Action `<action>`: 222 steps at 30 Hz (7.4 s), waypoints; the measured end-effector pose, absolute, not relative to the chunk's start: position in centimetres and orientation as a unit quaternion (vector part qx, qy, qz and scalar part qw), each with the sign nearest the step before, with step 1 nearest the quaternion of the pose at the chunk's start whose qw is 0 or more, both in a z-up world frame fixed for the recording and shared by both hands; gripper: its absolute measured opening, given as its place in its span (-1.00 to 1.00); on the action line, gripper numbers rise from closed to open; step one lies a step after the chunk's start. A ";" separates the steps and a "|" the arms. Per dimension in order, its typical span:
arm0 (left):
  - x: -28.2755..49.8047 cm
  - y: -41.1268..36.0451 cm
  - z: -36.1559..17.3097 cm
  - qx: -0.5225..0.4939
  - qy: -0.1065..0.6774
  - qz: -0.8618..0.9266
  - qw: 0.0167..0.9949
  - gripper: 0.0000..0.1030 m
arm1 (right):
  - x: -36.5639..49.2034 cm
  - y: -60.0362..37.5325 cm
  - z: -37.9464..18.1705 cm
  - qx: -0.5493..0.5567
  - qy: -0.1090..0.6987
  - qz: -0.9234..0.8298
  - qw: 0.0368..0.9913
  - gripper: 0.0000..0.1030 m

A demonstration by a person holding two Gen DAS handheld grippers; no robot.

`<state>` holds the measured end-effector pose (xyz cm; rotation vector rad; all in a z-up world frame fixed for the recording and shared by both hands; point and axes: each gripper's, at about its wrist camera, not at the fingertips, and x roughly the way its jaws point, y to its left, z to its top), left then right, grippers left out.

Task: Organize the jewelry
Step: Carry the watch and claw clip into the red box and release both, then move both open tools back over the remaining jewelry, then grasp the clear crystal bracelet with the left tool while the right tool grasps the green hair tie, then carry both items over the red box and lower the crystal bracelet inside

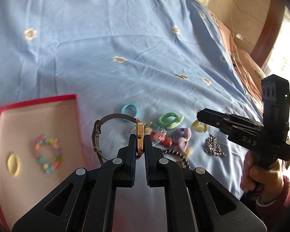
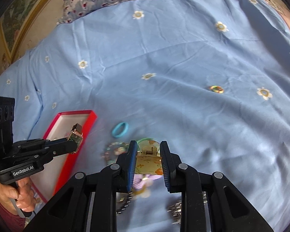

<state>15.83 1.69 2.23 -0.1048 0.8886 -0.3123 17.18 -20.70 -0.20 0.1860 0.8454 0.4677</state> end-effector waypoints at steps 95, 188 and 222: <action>8.2 11.4 1.0 -0.126 0.434 -0.024 0.892 -0.40 | 13.7 -10.3 0.1 0.070 0.417 0.317 0.849 -0.24; 12.6 2.0 4.5 -0.104 0.419 -0.136 0.892 -0.88 | 16.2 -19.0 0.0 0.122 0.416 0.258 0.863 -0.79; 4.9 14.2 1.6 -0.181 0.416 -0.028 0.891 -0.88 | 10.8 -4.1 0.0 0.044 0.438 0.385 0.812 -0.79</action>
